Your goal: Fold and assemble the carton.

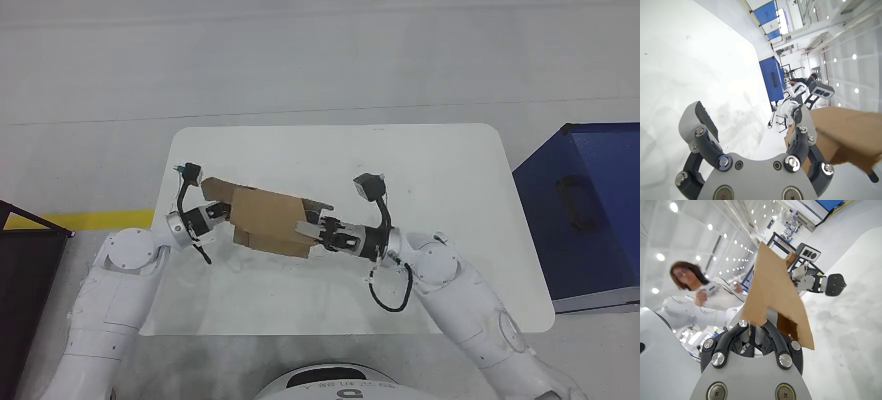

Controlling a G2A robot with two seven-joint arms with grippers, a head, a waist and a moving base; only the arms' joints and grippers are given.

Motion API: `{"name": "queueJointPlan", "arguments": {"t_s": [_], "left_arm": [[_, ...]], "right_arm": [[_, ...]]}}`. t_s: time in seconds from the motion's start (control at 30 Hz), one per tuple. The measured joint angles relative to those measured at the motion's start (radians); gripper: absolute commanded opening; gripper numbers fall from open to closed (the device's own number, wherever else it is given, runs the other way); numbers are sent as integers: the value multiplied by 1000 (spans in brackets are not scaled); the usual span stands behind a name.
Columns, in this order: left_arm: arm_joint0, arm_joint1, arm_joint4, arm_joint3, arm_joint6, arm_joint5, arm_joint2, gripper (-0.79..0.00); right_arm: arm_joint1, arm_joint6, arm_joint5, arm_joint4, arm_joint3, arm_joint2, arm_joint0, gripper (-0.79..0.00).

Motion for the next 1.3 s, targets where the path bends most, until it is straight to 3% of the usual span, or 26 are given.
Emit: {"name": "queueJointPlan", "arguments": {"t_s": [0.23,0.33,0.57,0.9,1.13,1.3], "left_arm": [[-27,13,24,64,33,-2,-71,0],[-33,15,19,70,57,7,-86,0],[-17,11,5,53,148,59,-93,0],[-15,11,4,50,150,61,-93,0],[-13,14,62,39,90,104,-60,0],[-25,12,47,64,28,146,-27,0]], "right_arm": [[42,235,-79,-411,-157,48,3,-785],[53,304,-106,-475,-201,41,-5,-785],[58,260,-65,-401,-213,71,-10,-785],[58,209,-59,-393,-193,62,-9,-785],[71,273,-187,-650,-263,-3,110,-785],[113,180,-273,-1030,-333,-153,217,-785]]}}
